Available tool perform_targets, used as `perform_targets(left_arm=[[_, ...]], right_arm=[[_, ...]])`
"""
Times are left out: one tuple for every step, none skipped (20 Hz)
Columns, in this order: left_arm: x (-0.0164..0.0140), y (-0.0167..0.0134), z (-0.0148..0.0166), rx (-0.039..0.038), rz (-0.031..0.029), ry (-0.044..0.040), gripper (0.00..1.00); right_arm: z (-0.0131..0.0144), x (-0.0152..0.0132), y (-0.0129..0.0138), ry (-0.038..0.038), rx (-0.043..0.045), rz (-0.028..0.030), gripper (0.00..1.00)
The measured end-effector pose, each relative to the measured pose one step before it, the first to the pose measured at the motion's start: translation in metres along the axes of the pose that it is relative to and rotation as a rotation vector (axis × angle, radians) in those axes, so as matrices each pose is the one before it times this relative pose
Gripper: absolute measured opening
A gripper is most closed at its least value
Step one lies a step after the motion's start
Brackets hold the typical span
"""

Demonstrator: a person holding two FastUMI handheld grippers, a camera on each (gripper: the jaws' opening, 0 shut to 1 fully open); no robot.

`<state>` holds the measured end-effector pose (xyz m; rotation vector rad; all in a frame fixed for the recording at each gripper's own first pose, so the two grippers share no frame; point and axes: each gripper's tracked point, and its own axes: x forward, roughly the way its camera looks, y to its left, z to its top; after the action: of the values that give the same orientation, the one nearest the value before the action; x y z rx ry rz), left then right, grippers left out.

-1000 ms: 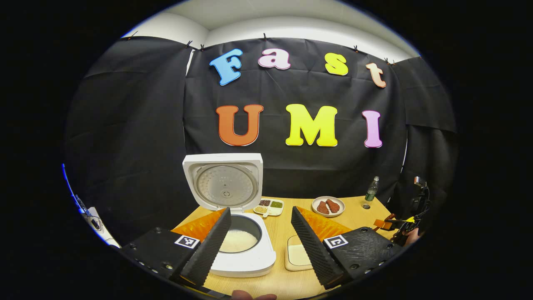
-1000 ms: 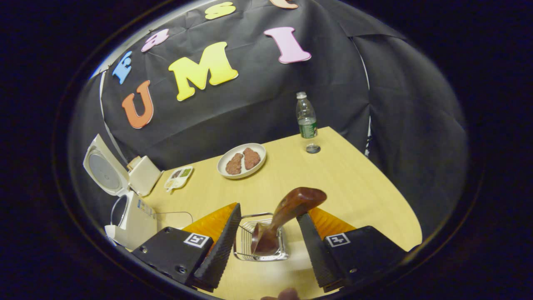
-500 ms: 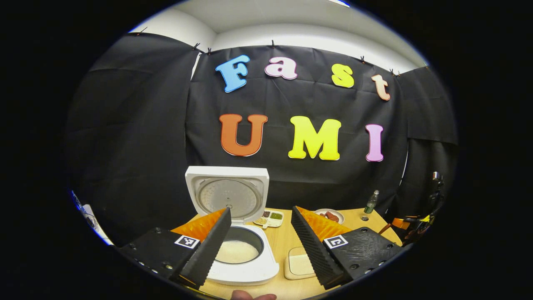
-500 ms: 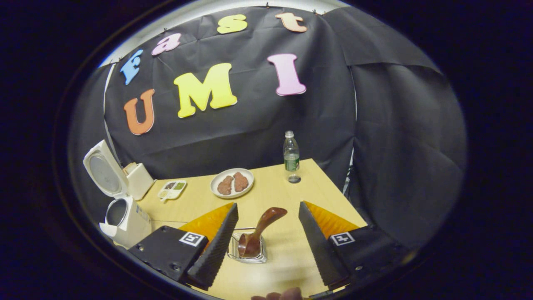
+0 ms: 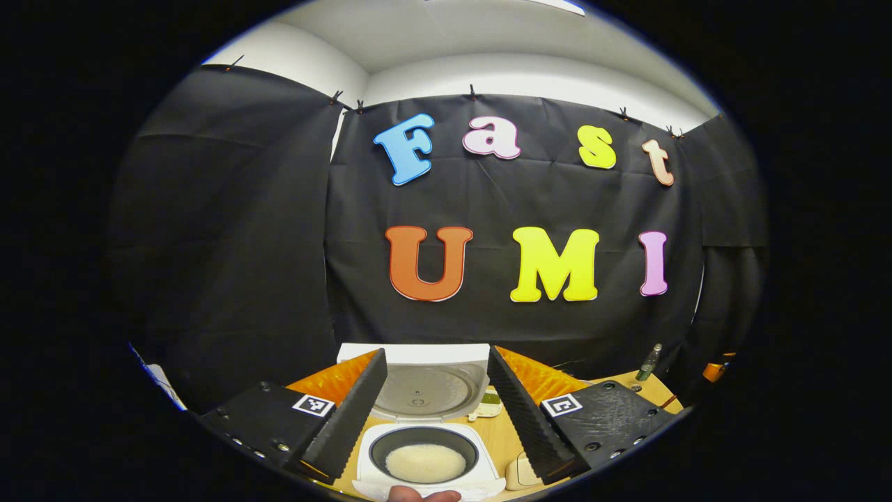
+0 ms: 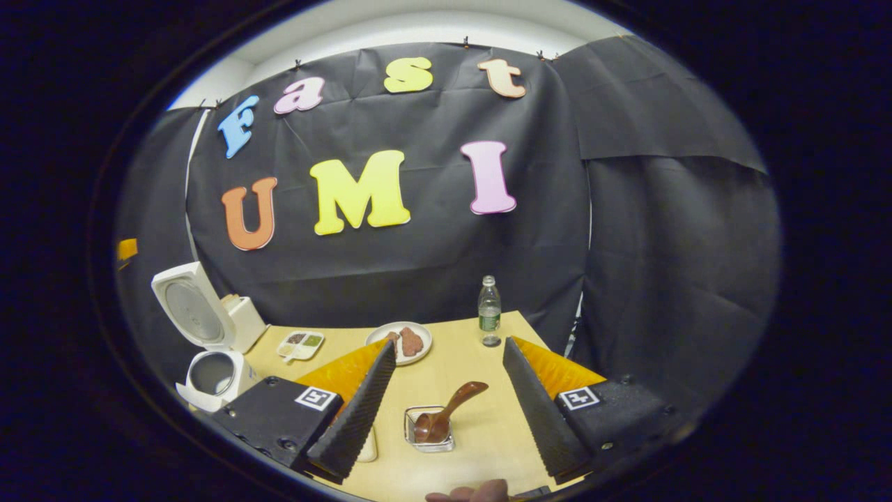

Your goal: Close the left gripper, press the button to open the rice cooker; take a wooden spoon from the chopstick holder with the right hand, scoop a spoonful of rice and pour it into the rice cooker, then put the wooden spoon back into the chopstick holder.

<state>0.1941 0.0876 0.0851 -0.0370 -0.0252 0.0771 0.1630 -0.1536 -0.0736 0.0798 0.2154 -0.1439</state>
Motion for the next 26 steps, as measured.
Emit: perform_targets(left_arm=[[0.00983,0.00507,0.00351,-0.00528,0.00790,0.00565,0.93],[0.01005,0.00646,0.00274,-0.00169,0.01265,0.00123,0.93],[0.01042,0.00649,0.00373,-0.00216,0.00948,-0.00316,0.93],[0.01152,0.00346,0.00084,-0.00772,0.00359,0.00090,0.93],[0.01183,0.00281,-0.00128,-0.00977,-0.00133,0.01125,0.93],[0.01209,0.00251,-0.00503,-0.00529,0.00150,0.01751,0.93],[0.01246,0.00347,-0.00600,0.00120,0.00336,0.02109,0.93],[0.01270,0.00320,-0.00584,0.00127,0.00355,0.01917,0.93],[0.01048,0.00053,-0.00785,-0.00433,-0.00280,0.02660,0.93],[0.01118,-0.00187,-0.00700,-0.00237,-0.00624,0.02616,0.93],[0.01077,0.00009,-0.00578,0.00108,-0.00203,0.01903,0.93],[0.00965,0.00104,-0.00552,0.00013,0.00061,0.02169,0.93],[0.01058,0.00020,-0.00609,-0.00479,-0.00303,0.02135,0.93],[0.00937,-0.00017,-0.00524,-0.01038,-0.00056,0.02669,0.93],[0.00665,0.00129,-0.00641,-0.00970,0.00331,0.02828,0.93],[0.00436,0.00121,-0.00572,-0.00297,0.00382,0.02972,0.93],[0.00566,0.00048,-0.00657,0.00067,0.00504,0.02381,0.93],[-0.00004,0.00128,-0.00051,0.00589,0.00748,0.00921,0.93],[0.00618,-0.01006,-0.00019,0.00049,-0.00042,-0.00176,0.94],[-0.00193,-0.00040,-0.00107,-0.00446,-0.00456,0.00548,0.95],[-0.00311,0.00018,-0.00449,0.00030,0.00178,0.01401,0.96],[-0.00251,-0.00040,-0.00203,0.00130,-0.00179,0.00990,0.97],[-0.00446,-0.00082,-0.00291,-0.00139,0.00079,0.01411,0.97],[-0.00339,-0.00106,-0.00330,0.00235,-0.00080,0.01220,0.97],[-0.00603,-0.00065,-0.00451,0.00421,-0.00142,0.01588,0.97],[-0.01358,0.00900,-0.00183,-0.00117,-0.00042,0.01326,0.97]], right_arm=[[0.00246,-0.00991,-0.00072,-0.00681,-0.00420,-0.00365,1.00],[0.00284,-0.00112,0.00376,-0.01048,-0.00523,0.00060,1.00],[0.00287,-0.00351,0.00297,-0.01120,-0.00528,-0.00062,1.00],[0.00102,-0.00332,0.00086,-0.00619,-0.00538,-0.00489,1.00],[-0.00011,-0.00473,-0.00053,-0.00107,-0.00606,-0.00863,0.99],[-0.00010,-0.00424,-0.00124,-0.00182,-0.00211,-0.00995,0.99],[-0.00076,-0.00504,-0.00147,-0.00212,0.00112,-0.01121,0.99],[-0.00066,-0.00329,-0.00128,-0.00280,0.00552,-0.00977,1.00],[-0.00254,-0.00344,-0.00324,0.00452,0.00901,-0.01788,0.99],[-0.00532,-0.00316,-0.00276,0.00990,0.01089,-0.01364,0.99],[-0.00435,-0.00393,-0.00298,0.01011,0.01209,-0.01542,1.00],[-0.00436,-0.00331,-0.00406,0.00904,0.01124,-0.01574,1.00],[-0.00331,-0.00370,-0.00341,0.00527,0.01051,-0.01386,1.00],[-0.00382,-0.00181,-0.00298,0.00530,0.00713,-0.01449,1.00],[-0.00214,-0.00293,-0.00282,0.00422,0.00722,-0.01128,1.00],[-0.00284,-0.00251,-0.00219,0.00610,0.00528,-0.01022,1.00],[-0.00228,-0.00113,-0.00129,0.00675,0.00460,-0.00541,1.00],[-0.00221,0.00048,0.00086,0.00564,0.00458,-0.00389,1.00],[-0.00049,0.00092,0.00127,0.00228,0.00550,0.00078,1.00],[-0.00123,0.00210,0.00319,0.00475,0.00138,0.00394,1.00],[-0.00152,0.00165,0.00425,0.00566,-0.00270,0.00842,1.00],[-0.00063,0.00208,0.00450,0.00313,-0.00476,0.00996,1.00],[0.00125,0.00184,0.00535,-0.00055,-0.00648,0.01218,1.00],[0.00080,0.00162,0.00595,-0.00074,-0.00848,0.01244,1.00],[0.00070,0.00151,0.00561,-0.00090,-0.00617,0.01403,1.00],[-0.00001,0.00240,0.00557,0.00289,-0.00261,0.01679,1.00]])
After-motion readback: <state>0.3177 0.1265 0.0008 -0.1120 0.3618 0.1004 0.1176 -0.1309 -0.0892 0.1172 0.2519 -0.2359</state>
